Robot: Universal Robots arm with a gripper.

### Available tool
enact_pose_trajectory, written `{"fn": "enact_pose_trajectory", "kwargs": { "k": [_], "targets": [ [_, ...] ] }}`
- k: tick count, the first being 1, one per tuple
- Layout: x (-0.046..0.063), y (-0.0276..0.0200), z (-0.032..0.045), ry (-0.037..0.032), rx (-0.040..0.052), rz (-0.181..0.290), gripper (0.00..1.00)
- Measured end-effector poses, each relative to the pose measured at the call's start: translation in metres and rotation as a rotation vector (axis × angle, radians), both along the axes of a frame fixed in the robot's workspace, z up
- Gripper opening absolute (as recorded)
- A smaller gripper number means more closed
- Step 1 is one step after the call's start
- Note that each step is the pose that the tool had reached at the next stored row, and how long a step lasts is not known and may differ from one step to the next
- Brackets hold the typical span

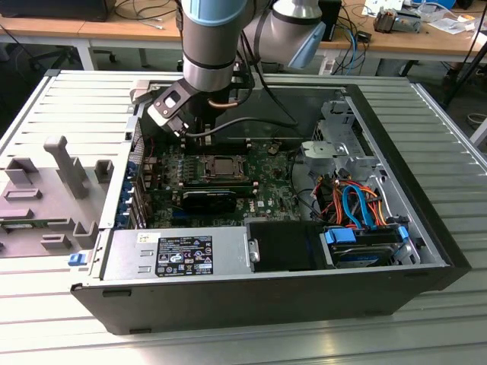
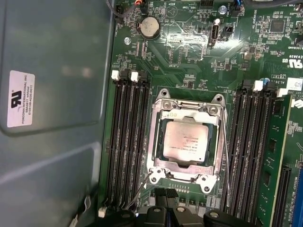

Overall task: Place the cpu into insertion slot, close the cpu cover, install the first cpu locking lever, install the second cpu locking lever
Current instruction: 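Close the cpu cover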

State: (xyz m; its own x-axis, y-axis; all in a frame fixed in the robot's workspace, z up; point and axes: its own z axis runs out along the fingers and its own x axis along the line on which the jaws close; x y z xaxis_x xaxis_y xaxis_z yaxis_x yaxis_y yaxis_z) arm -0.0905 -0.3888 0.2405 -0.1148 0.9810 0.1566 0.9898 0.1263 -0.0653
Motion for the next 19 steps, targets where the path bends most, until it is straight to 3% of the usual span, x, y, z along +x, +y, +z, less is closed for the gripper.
{"fn": "enact_pose_trajectory", "kwargs": {
  "k": [19],
  "targets": [
    [-0.0088,0.0,-0.0032,-0.0001,0.0,0.0,0.11]
  ]
}}
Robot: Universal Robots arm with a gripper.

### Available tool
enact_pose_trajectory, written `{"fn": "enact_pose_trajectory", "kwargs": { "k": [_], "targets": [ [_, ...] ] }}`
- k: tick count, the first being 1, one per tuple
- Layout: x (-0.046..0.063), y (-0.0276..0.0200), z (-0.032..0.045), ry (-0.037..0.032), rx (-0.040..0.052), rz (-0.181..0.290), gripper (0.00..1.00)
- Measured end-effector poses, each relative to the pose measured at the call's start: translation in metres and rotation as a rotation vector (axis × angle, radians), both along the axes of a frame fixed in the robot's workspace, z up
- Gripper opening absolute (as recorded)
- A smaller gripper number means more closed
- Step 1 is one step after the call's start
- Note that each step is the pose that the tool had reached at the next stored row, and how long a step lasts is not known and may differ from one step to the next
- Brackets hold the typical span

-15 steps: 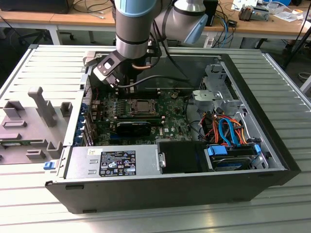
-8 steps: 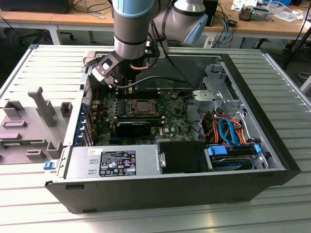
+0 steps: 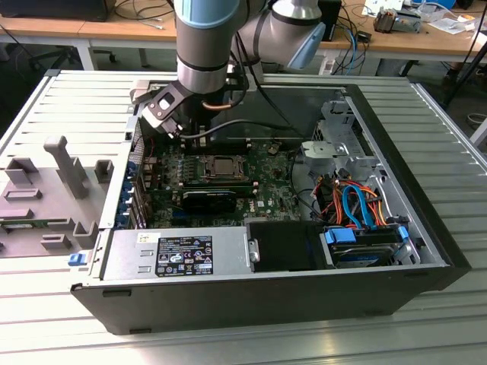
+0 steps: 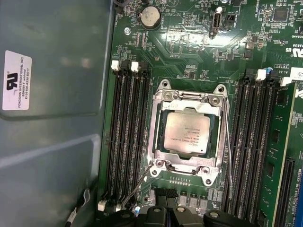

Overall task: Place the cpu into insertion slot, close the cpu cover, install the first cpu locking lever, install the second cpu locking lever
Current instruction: 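Close the cpu cover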

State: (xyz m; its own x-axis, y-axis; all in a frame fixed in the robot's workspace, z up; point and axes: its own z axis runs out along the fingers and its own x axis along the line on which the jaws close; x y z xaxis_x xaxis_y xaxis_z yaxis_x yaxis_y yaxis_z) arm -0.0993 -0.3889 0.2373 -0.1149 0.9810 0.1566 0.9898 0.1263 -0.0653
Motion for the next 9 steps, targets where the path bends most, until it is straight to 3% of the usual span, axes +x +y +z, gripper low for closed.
{"fn": "enact_pose_trajectory", "kwargs": {
  "k": [9],
  "targets": [
    [-0.0024,0.0,-0.0013,0.0,0.0,0.0,0.11]
  ]
}}
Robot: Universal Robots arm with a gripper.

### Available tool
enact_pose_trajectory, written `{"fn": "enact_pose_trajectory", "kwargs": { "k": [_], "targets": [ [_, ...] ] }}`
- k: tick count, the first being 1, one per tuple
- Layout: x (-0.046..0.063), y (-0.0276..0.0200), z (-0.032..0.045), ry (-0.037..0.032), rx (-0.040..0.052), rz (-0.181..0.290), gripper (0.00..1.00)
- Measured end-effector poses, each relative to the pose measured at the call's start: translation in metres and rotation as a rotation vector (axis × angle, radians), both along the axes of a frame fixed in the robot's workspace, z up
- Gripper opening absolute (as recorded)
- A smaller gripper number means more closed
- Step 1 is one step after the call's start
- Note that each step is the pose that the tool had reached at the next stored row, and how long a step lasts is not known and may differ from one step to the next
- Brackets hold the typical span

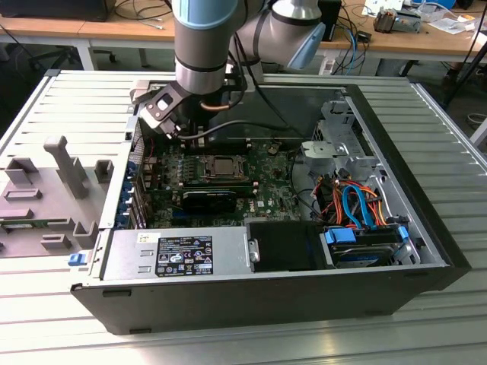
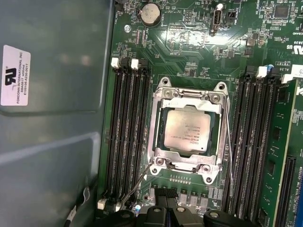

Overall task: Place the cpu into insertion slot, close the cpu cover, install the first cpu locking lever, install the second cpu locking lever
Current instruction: 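Close the cpu cover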

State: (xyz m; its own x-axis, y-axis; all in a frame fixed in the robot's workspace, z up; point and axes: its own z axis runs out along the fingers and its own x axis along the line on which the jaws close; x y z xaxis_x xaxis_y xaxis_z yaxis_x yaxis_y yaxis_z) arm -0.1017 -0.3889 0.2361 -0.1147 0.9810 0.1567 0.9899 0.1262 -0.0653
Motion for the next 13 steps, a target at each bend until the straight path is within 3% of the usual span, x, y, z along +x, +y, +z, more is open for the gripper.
{"fn": "enact_pose_trajectory", "kwargs": {
  "k": [6,11,13],
  "targets": [
    [0.0,0.0,-0.0027,0.0001,-0.0025,0.0,0.11],
    [0.0044,0.0,-0.0046,0.0001,-0.0492,0.001,0.11],
    [0.009,0.0,-0.0061,0.0003,-0.051,0.001,0.11]
  ]
}}
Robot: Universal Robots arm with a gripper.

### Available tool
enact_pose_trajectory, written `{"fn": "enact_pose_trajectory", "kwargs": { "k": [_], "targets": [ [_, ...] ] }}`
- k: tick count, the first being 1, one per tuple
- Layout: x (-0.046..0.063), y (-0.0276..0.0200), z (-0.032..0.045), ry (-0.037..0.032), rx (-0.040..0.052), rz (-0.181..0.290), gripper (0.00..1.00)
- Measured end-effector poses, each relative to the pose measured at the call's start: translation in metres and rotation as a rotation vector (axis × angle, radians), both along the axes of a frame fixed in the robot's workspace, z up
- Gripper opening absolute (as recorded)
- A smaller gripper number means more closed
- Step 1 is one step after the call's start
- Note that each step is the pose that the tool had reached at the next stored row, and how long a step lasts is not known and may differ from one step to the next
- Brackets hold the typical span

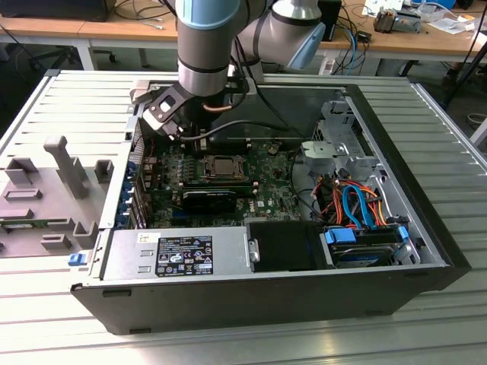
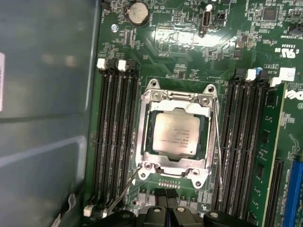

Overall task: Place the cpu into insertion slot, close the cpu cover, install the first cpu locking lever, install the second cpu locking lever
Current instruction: 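Close the cpu cover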

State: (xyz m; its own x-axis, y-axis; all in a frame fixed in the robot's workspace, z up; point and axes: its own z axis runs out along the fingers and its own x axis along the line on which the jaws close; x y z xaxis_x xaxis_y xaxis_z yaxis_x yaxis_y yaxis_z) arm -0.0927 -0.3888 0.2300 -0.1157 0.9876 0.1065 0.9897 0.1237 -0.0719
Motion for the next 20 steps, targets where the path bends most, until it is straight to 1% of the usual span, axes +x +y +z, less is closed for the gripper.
{"fn": "enact_pose_trajectory", "kwargs": {
  "k": [3,5,7,12,15,20],
  "targets": [
    [0.007,0.0,-0.0033,0.0012,-0.0004,0.0,0.11],
    [0.009,0.0,-0.0055,0.0017,-0.0005,0.0,0.11],
    [0.012,0.0,-0.0105,0.0029,-0.0013,0.0,0.11],
    [0.016,0.0,-0.0183,0.0038,-0.0015,0.0,0.11],
    [0.018,0.0,-0.0218,0.0045,-0.0015,0.0,0.11],
    [0.022,-0.0001,-0.0246,0.0057,-0.0022,0.0,0.11]
  ]
}}
